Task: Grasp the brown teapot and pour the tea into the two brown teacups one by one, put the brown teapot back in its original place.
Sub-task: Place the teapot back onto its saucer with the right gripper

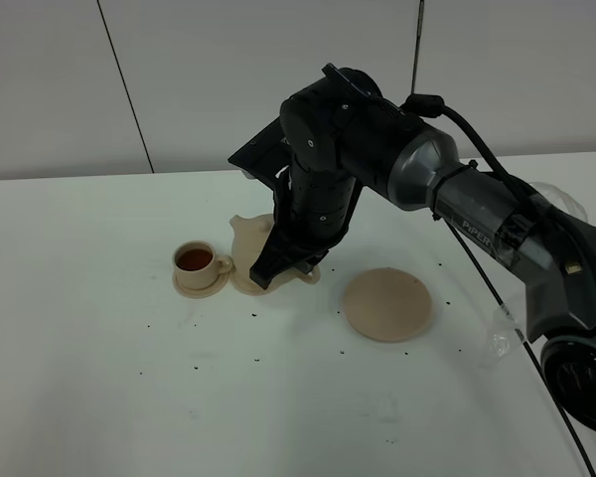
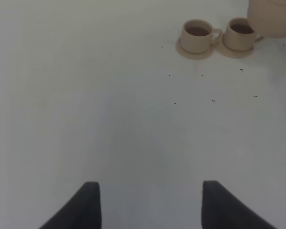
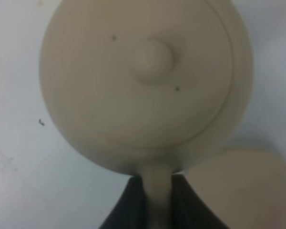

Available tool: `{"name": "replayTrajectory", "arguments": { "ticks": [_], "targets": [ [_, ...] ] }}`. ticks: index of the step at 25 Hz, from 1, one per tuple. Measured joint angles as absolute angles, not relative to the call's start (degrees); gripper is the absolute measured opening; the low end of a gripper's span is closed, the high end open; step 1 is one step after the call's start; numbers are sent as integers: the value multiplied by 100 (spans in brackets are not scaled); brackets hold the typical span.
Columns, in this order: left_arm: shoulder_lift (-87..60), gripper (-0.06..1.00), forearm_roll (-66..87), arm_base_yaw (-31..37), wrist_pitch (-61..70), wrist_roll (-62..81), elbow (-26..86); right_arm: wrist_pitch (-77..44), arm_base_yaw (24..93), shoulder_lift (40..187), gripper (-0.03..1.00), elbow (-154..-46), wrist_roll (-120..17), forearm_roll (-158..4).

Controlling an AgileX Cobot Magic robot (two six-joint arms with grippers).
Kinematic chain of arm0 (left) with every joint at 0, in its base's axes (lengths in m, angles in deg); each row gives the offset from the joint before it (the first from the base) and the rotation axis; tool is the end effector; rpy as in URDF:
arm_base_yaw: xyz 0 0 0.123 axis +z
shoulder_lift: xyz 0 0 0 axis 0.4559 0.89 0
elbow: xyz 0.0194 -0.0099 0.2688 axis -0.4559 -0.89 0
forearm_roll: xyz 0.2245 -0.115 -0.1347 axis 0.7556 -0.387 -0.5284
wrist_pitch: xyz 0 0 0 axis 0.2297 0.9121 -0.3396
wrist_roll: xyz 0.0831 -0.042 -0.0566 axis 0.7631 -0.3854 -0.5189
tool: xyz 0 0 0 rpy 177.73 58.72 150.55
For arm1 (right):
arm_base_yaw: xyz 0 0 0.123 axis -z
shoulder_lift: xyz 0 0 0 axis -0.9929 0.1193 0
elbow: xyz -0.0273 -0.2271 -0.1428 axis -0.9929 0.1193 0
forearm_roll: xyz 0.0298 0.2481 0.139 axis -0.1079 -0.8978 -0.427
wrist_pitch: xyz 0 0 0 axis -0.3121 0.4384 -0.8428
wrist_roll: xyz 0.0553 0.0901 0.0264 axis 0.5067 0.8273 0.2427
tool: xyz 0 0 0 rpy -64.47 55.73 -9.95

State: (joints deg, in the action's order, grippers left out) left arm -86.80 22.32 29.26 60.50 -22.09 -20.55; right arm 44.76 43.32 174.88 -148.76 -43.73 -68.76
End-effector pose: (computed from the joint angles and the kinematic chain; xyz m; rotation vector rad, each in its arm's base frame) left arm 0.0561 0.0001 0.2895 0.0107 2.0148 0.0275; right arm 0.4112 0.3430 0.1972 -1.2988 2.5046 0.0996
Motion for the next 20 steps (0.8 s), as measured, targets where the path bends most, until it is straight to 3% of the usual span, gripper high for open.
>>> {"name": "replayTrajectory", "arguments": {
  "ticks": [20],
  "targets": [
    [-8680, 53, 2232, 2926, 6050, -2209, -2055, 4476, 4481, 17488, 9, -14876, -3573, -6966]
  ]
}}
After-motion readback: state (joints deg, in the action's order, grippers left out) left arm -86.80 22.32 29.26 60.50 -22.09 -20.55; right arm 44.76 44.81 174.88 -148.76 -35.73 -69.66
